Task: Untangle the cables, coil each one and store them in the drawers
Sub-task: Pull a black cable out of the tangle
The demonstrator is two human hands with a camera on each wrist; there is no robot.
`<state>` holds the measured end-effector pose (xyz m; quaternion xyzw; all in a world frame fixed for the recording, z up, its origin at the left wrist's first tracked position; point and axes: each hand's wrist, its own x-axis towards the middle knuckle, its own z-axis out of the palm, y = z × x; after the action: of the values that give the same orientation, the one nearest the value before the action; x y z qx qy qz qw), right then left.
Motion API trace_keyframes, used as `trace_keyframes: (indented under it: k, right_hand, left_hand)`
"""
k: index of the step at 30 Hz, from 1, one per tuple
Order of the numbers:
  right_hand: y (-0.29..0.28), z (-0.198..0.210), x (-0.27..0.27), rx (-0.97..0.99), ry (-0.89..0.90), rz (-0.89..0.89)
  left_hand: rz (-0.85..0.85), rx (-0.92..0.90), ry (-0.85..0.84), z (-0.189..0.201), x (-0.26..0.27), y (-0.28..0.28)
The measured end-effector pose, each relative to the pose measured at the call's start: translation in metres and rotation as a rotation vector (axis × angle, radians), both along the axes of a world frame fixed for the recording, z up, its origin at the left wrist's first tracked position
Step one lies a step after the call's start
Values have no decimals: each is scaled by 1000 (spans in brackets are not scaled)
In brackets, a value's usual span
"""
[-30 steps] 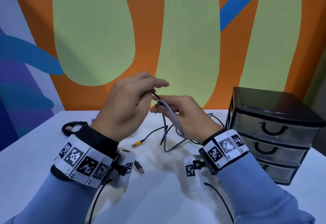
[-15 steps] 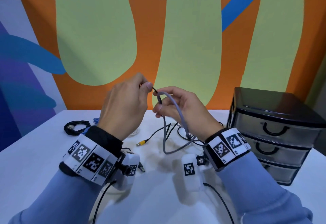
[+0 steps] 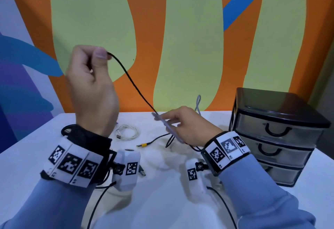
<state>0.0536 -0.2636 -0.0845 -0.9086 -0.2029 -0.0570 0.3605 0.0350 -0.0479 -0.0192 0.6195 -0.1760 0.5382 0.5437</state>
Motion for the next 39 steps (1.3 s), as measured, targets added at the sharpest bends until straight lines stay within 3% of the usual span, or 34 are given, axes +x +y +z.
trace_keyframes:
  k: [4,7,9,11,13,15,19,27,32,36,39]
  right_hand:
    - [-11,-1,6,-31,-39,-73]
    - [-15,-2,8,87,-46,-113]
    - [-15,-1,7,139,-99,-144]
    - [-15,2,6,133,-144,-190]
    - [-13,7,0,125,-172,-236]
    - [-13,12,-6,149,-200,-263]
    - [-14,18,-13,140,-246,-275]
    - [-14,18,-12,207,-302,-238]
    - [-17,14,-3,155,-288,-248]
    - [-24,8,9,160,-266,-346]
    - [-31,4,14,207,-192,-424]
  left_hand:
    - [4,-198,-84,4,8,14]
    - [30,-218,98,6,9,23]
    - [58,-60,352,4,10,28]
    - [135,143,495,-2,10,31]
    - [159,299,462,-3,6,27]
    - [22,390,395,-1,1,19]
    - [-244,513,561,-3,-11,-5]
    - [-54,784,651,-19,0,-9]
    - [-4,795,505,-20,-1,-12]
    - [3,762,106,-17,-10,-23]
    - [91,569,-117,-10,-16,-23]
